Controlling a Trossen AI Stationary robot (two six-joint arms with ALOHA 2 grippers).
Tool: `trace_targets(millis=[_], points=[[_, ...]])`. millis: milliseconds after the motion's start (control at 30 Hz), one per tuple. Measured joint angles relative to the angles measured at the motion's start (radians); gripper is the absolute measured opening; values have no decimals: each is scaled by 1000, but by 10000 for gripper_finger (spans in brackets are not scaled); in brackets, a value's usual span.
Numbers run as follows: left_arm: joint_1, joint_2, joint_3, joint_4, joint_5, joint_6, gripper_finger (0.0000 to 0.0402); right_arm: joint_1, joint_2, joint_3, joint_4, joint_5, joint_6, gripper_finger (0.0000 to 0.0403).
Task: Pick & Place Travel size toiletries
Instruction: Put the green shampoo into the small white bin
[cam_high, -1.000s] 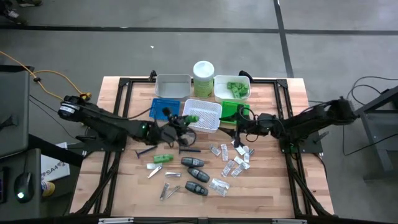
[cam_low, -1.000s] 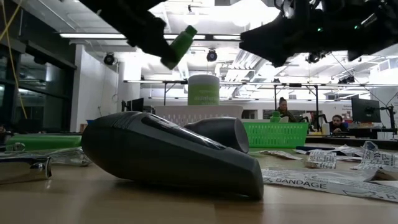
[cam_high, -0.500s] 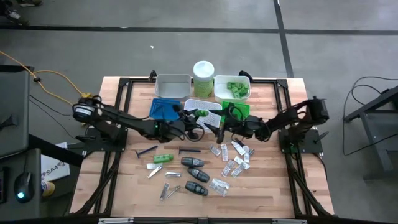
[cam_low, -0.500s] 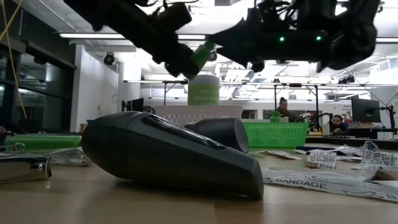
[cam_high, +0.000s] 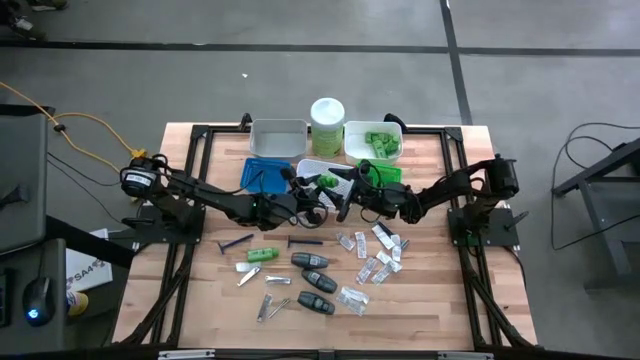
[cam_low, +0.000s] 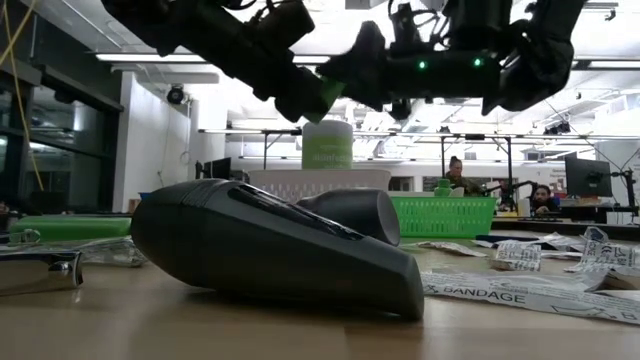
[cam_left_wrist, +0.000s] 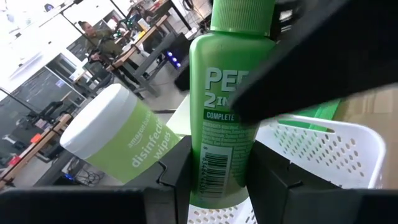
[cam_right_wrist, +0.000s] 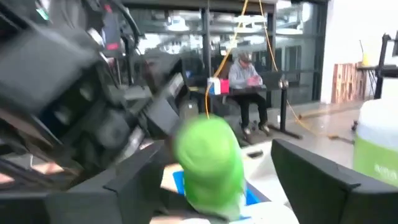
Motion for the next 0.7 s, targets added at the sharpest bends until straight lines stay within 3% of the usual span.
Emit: trace_targets(millis=[400, 567, 700], points=[[1, 0, -1, 0, 6, -13, 114, -43, 0, 2, -43, -92, 59, 103], [1, 0, -1, -2, 19, -19, 123, -44, 0, 2, -46, -86, 60, 101], [1, 0, -1, -6, 16, -19, 158, -43, -27, 2, -104, -41, 36, 89]])
